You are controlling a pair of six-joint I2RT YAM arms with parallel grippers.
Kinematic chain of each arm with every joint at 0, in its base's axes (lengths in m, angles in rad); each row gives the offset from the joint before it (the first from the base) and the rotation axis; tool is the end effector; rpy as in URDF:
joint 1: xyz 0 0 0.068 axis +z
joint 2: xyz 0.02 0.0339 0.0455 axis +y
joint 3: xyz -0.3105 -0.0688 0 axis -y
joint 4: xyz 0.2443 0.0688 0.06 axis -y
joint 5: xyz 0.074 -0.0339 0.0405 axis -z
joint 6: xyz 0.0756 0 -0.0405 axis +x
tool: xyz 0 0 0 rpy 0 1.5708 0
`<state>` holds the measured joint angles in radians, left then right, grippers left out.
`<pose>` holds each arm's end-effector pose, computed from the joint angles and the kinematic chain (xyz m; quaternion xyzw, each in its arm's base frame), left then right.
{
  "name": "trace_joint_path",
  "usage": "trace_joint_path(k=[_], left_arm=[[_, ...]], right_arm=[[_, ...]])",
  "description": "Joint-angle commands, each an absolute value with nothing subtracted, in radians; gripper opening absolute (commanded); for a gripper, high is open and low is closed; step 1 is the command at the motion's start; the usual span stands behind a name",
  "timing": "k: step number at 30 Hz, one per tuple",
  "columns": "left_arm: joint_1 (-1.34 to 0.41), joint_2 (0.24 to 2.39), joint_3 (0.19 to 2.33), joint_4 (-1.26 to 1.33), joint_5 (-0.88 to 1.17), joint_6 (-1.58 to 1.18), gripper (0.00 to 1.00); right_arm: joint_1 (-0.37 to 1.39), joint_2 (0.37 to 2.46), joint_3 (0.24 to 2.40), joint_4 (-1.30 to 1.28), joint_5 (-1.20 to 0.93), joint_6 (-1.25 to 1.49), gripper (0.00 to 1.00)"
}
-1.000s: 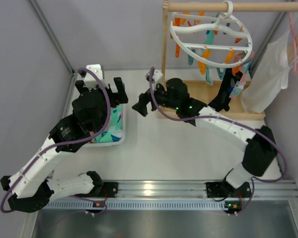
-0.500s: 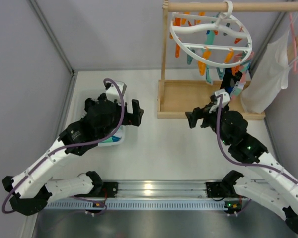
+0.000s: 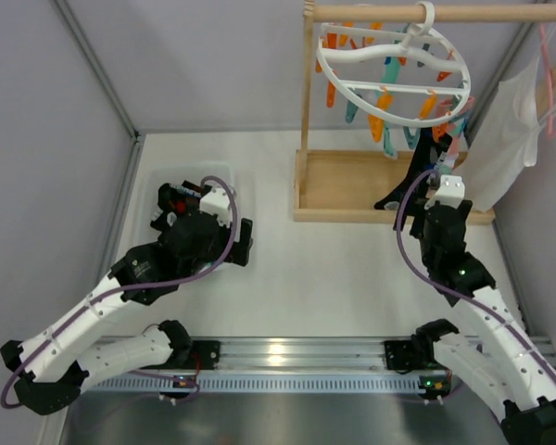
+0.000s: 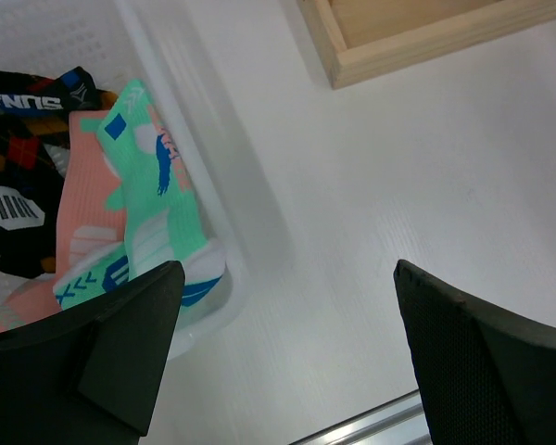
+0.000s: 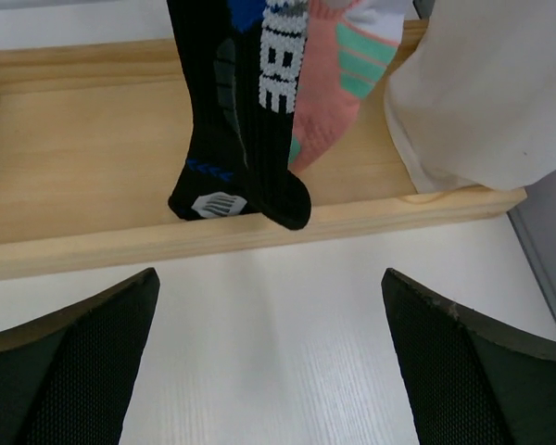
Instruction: Remove the socks clipped to the hanger
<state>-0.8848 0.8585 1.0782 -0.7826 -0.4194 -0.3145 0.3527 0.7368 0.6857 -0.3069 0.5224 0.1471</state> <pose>0.1273 -0.1069 0.3840 0.1445 0.8502 -0.1161 0.4928 0.1705 0.0225 0.3207 0.0649 0.8047 -0.0694 0.5860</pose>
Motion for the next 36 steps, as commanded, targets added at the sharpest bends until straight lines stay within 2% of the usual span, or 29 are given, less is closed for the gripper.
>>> trace_joint_path(k=[1, 4, 8, 12, 15, 17, 18, 19, 22, 26, 32, 36], left_arm=[[-0.881, 0.854, 1.040, -0.782, -0.416, -0.327, 0.98], [-0.882, 0.868, 1.011, -0.781, -0.368, -0.345, 0.98], [-0.882, 0.871, 0.999, -0.778, -0.338, -0.354, 0.98], [-0.882, 0.856, 0.996, -0.769, -0.319, -0.348, 0.98], [-0.882, 0.854, 0.996, -0.767, -0.313, -0.348, 0.98], [-0.882, 0.851, 0.994, -0.767, -0.310, -0.348, 0.98], [-0.882, 0.850, 0.994, -0.767, -0.308, -0.348, 0.98], [-0.882, 0.850, 0.996, -0.769, -0.311, -0.348, 0.98], [-0.881, 0.853, 1.017, -0.770, -0.322, -0.354, 0.98], [-0.882, 0.853, 1.077, -0.769, -0.357, -0.409, 0.98], [-0.882, 0.888, 1.239, -0.770, -0.475, -0.512, 0.98], [-0.882, 0.977, 1.460, -0.770, -0.525, -0.522, 0.98]], right_arm=[[0.250, 0.733, 0.637, 0.006, 0.395, 0.083, 1.00], [0.134, 0.840, 0.641, 0.092, 0.206, 0.104, 0.99], [0.054, 0.971, 0.641, 0.207, 0.101, 0.066, 0.98], [0.023, 1.060, 0.608, 0.337, -0.079, 0.060, 0.86], [0.018, 1.100, 0.572, 0.454, -0.153, 0.046, 0.70], [0.014, 1.112, 0.558, 0.486, -0.176, 0.048, 0.52], [0.014, 1.114, 0.555, 0.506, -0.205, 0.051, 0.38], [0.014, 1.112, 0.542, 0.520, -0.215, 0.064, 0.14], [0.017, 1.091, 0.506, 0.575, -0.238, 0.101, 0.02], [0.101, 1.031, 0.509, 0.523, -0.193, 0.115, 0.00], [0.384, 0.962, 0.549, 0.370, 0.086, 0.127, 0.00], [0.547, 0.965, 0.584, 0.308, 0.288, 0.158, 0.00]])
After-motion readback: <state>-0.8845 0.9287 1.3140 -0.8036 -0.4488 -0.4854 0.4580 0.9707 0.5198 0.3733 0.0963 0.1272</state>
